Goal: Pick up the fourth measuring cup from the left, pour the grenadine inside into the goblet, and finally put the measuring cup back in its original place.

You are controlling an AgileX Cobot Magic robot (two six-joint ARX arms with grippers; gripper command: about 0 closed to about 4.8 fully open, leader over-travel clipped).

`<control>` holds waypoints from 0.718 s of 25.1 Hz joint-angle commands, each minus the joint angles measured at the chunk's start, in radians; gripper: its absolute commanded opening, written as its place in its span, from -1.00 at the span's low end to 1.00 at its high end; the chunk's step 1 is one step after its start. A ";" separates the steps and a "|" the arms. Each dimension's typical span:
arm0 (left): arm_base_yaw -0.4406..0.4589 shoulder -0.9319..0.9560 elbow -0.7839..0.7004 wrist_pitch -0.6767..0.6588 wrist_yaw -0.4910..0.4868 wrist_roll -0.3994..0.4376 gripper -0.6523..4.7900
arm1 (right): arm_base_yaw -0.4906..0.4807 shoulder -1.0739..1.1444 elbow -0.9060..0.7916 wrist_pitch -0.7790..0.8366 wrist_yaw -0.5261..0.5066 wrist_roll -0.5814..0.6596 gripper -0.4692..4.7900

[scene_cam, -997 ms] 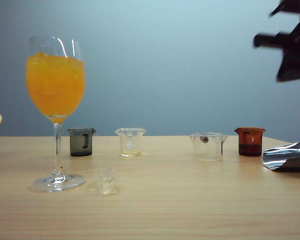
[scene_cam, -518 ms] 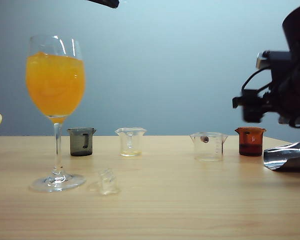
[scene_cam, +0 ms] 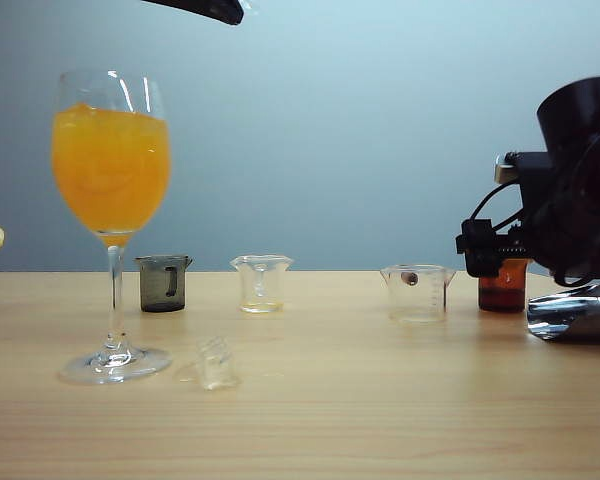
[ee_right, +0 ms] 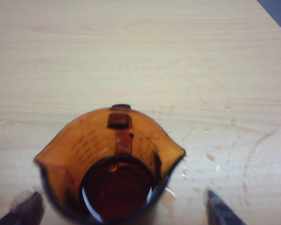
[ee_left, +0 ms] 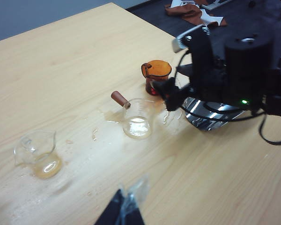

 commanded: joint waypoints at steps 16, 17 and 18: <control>-0.001 0.015 0.000 0.011 0.004 0.046 -0.78 | -0.010 0.141 0.137 0.005 -0.003 0.001 1.00; -0.001 0.015 0.000 0.011 0.004 0.046 -0.78 | -0.010 0.142 0.139 0.007 -0.002 0.001 0.95; -0.001 0.015 0.000 0.011 0.004 0.046 -0.78 | -0.010 0.142 0.139 0.010 -0.002 0.001 0.76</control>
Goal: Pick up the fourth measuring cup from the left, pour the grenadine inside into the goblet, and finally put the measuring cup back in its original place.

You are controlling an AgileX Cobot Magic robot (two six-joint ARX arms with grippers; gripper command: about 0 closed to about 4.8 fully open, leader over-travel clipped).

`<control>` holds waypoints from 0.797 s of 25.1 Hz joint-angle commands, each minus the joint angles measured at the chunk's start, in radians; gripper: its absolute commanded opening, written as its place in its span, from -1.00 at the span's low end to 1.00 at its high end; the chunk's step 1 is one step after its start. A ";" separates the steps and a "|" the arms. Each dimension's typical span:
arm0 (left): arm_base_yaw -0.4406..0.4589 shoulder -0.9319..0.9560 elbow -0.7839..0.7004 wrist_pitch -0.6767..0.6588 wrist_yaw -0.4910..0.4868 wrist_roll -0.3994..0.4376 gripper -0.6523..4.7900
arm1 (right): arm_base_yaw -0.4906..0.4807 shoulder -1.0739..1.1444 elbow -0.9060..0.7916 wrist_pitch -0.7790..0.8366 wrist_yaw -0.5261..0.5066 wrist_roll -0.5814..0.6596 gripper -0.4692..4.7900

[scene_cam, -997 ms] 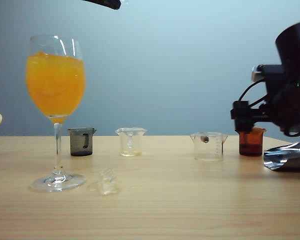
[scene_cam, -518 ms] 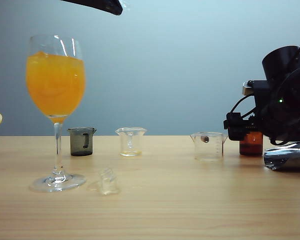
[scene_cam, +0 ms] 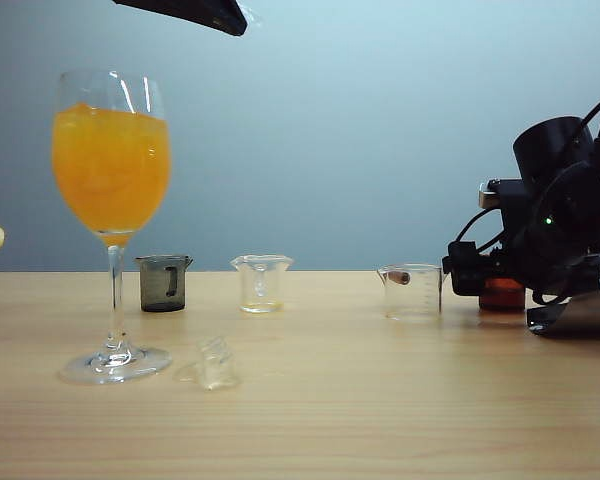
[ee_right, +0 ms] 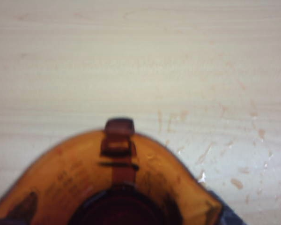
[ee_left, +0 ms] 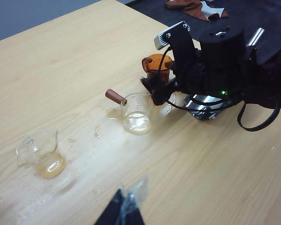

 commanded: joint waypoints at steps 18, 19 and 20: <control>0.000 -0.027 0.002 0.011 -0.029 0.003 -0.78 | 0.000 -0.053 0.010 0.000 -0.027 0.000 -0.16; 0.001 -0.036 0.002 0.011 -0.037 0.003 -0.78 | 0.000 -0.068 0.009 -0.001 -0.027 -0.002 -0.16; 0.001 -0.042 0.002 0.011 -0.047 0.003 -0.78 | 0.000 -0.079 0.009 0.000 -0.027 -0.006 -0.16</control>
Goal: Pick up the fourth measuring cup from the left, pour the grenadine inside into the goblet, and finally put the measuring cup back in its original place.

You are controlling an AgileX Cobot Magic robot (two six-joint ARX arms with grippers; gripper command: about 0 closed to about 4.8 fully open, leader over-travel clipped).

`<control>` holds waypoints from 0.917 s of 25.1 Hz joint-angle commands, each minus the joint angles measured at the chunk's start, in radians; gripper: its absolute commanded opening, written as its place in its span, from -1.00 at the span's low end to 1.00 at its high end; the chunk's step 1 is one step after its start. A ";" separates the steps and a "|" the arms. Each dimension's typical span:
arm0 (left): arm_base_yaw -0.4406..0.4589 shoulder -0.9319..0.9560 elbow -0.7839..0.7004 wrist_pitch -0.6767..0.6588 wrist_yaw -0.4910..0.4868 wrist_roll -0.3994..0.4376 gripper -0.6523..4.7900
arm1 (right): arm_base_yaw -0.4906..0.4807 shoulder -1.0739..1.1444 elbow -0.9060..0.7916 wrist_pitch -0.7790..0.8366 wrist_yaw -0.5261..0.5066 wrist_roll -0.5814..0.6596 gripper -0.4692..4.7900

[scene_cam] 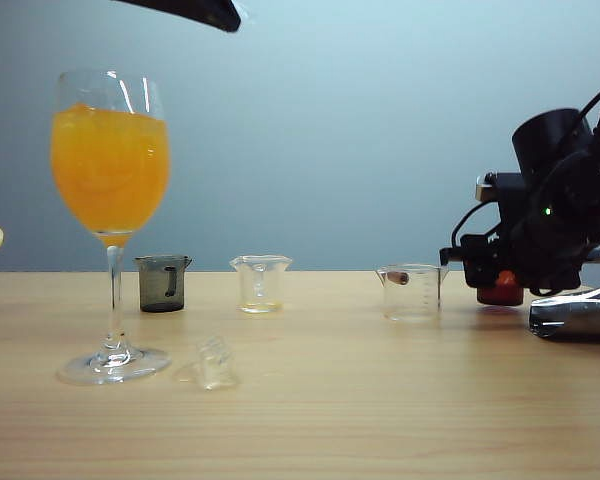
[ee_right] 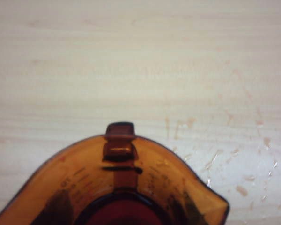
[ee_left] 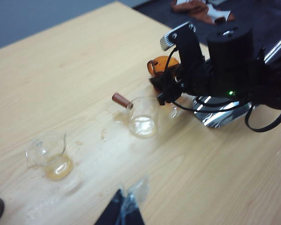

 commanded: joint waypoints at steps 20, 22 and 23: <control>0.260 -0.259 0.002 -0.262 0.011 -0.053 -0.78 | 0.151 -0.510 0.004 -0.325 -0.265 -0.050 -0.18; 0.260 -0.280 0.002 -0.290 0.010 -0.054 -0.78 | 0.204 -0.543 0.005 -0.351 -0.265 -0.047 -0.18; 0.260 -0.294 0.002 -0.303 0.007 -0.054 -0.78 | 0.227 -0.555 0.006 -0.363 -0.265 -0.044 -0.18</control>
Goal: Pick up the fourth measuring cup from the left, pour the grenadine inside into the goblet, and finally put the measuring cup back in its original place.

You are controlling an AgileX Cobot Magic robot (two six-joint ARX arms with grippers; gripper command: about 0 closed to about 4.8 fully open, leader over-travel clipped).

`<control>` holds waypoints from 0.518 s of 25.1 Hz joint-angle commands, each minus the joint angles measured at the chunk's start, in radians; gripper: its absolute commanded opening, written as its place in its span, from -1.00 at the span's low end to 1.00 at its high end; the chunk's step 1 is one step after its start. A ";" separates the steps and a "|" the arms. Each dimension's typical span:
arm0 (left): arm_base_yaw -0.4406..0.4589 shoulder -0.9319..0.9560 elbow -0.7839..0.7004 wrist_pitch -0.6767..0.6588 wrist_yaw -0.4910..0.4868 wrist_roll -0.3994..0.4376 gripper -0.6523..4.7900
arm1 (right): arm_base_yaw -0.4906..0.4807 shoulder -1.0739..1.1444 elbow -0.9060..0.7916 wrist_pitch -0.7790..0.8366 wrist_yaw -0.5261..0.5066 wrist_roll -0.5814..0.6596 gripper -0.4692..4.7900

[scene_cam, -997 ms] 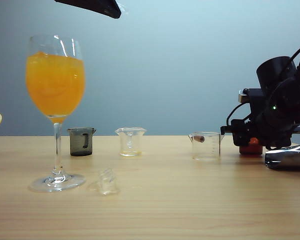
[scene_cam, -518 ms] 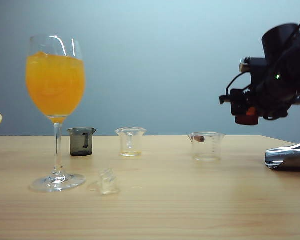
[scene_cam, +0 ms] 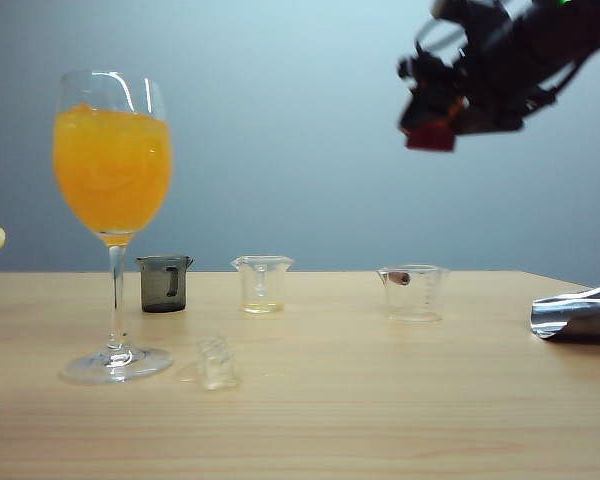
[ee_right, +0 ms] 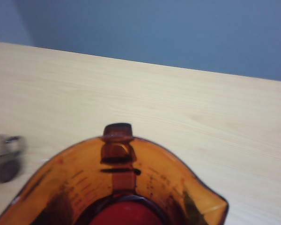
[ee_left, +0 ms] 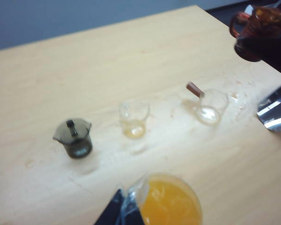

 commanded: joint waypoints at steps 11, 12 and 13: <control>-0.002 -0.120 0.001 -0.222 -0.042 -0.026 -0.78 | 0.301 -0.046 0.157 -0.204 -0.001 0.004 -0.19; -0.002 -0.120 0.000 -0.237 -0.043 -0.026 -0.78 | 0.319 -0.040 0.168 -0.202 -0.001 0.004 -0.19; -0.002 -0.120 -0.002 -0.249 -0.044 -0.026 -0.78 | 0.333 -0.035 0.176 -0.203 -0.002 0.000 -0.19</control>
